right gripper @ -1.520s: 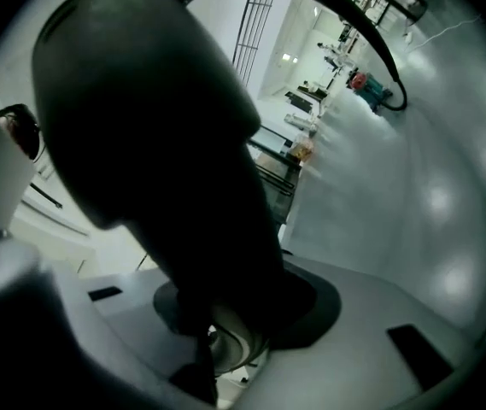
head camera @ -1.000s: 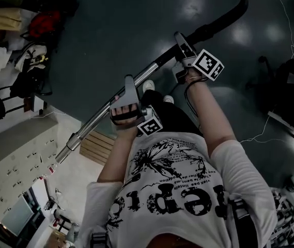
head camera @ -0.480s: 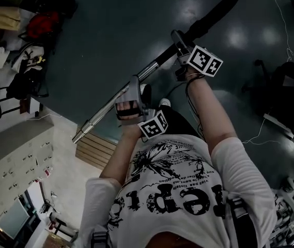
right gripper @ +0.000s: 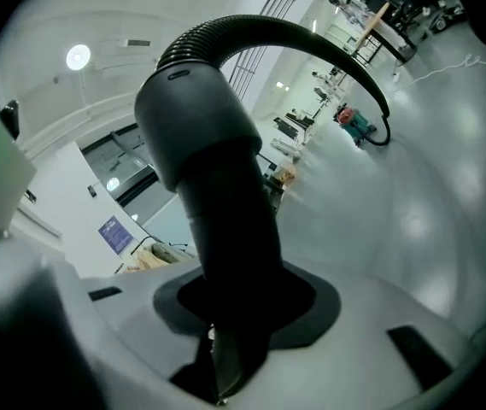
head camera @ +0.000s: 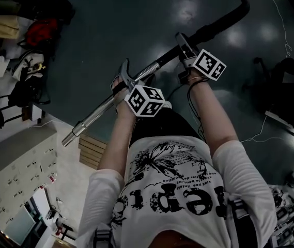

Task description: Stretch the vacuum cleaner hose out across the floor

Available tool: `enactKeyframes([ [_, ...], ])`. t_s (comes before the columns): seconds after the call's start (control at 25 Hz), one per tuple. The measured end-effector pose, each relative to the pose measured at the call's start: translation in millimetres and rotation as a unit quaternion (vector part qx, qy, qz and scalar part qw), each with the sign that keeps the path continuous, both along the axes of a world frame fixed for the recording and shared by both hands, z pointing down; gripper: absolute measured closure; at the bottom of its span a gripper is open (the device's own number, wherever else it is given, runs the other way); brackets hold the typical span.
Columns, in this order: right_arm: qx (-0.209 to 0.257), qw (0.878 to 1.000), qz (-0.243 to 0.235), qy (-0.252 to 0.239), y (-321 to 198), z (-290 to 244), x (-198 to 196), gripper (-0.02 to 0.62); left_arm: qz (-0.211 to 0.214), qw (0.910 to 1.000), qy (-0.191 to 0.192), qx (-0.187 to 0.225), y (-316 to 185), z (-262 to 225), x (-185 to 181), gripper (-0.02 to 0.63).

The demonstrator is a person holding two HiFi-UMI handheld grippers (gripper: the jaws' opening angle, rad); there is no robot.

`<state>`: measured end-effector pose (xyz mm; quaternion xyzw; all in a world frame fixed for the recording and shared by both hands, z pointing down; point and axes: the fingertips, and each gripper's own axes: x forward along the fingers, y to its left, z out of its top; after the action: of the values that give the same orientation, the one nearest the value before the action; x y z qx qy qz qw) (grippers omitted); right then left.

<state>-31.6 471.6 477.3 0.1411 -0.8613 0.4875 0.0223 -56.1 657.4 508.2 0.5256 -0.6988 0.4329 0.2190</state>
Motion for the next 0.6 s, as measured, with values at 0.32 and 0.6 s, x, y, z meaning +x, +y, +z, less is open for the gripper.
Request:
enactKeyframes([
  [0.32,0.026,0.997,-0.071,-0.031,13.1,-15.9,-4.2,0.479,0.042,0.8855,0.439,-0.145,8.8,31.6,65.4,0.291],
  [0.6,-0.009,0.99,-0.091,-0.111,25.6,-32.1,-5.8,0.479,0.182,0.7042,0.662,-0.179,32.2,6.9,163.7,0.384],
])
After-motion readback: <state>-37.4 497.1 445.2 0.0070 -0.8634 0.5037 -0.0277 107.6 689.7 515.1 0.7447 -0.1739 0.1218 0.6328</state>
